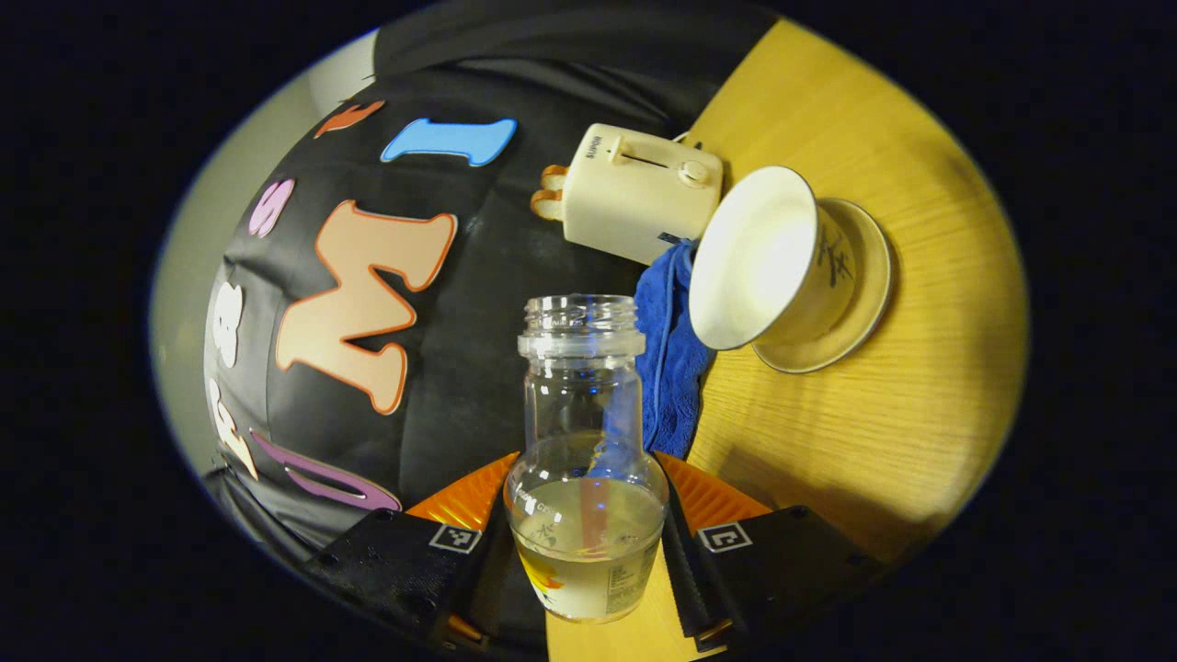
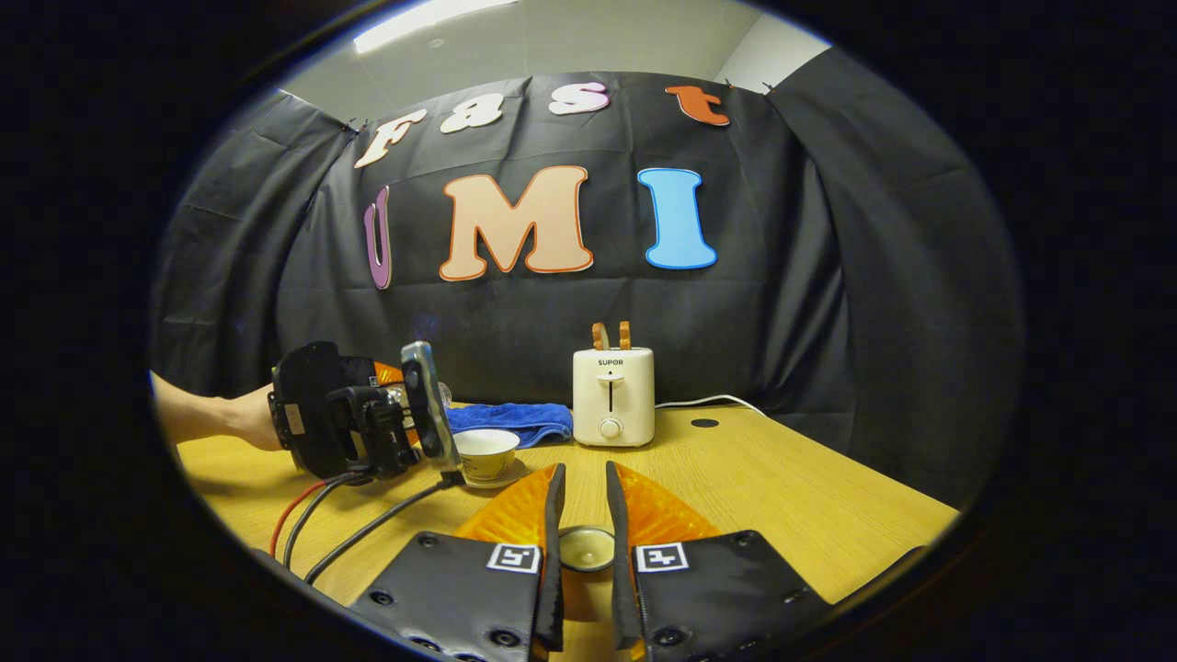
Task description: Open the teacup lid with one hand, grasp the water bottle and pour water into the teacup with the other hand; after pouring, place the water bottle on the coaster and then close the teacup lid.
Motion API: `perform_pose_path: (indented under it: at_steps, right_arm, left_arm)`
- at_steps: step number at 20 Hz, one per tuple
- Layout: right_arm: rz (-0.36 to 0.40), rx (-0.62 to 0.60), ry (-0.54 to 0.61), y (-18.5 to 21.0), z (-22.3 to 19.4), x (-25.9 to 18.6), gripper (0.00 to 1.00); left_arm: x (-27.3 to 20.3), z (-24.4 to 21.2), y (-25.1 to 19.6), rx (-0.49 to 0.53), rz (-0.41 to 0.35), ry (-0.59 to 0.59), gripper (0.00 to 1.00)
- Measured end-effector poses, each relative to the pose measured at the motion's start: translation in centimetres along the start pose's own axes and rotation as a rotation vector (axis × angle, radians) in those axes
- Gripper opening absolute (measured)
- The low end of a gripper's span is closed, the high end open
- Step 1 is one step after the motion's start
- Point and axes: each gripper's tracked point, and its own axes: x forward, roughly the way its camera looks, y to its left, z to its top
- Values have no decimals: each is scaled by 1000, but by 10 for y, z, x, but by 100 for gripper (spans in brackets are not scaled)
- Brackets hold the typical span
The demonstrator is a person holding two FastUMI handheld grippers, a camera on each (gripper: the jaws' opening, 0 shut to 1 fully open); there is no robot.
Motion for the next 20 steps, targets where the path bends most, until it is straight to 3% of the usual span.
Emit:
perform_pose_path:
  at_steps: [7, 20]
  right_arm:
    - [0, 11, 0, -2, -1, 1, 24]
    - [10, 42, 4, -4, 1, 0, 23]
  left_arm:
    - [7, 2, 1, 243, -27, -3, 70]
    - [10, 13, 12, 417, -65, 6, 70]
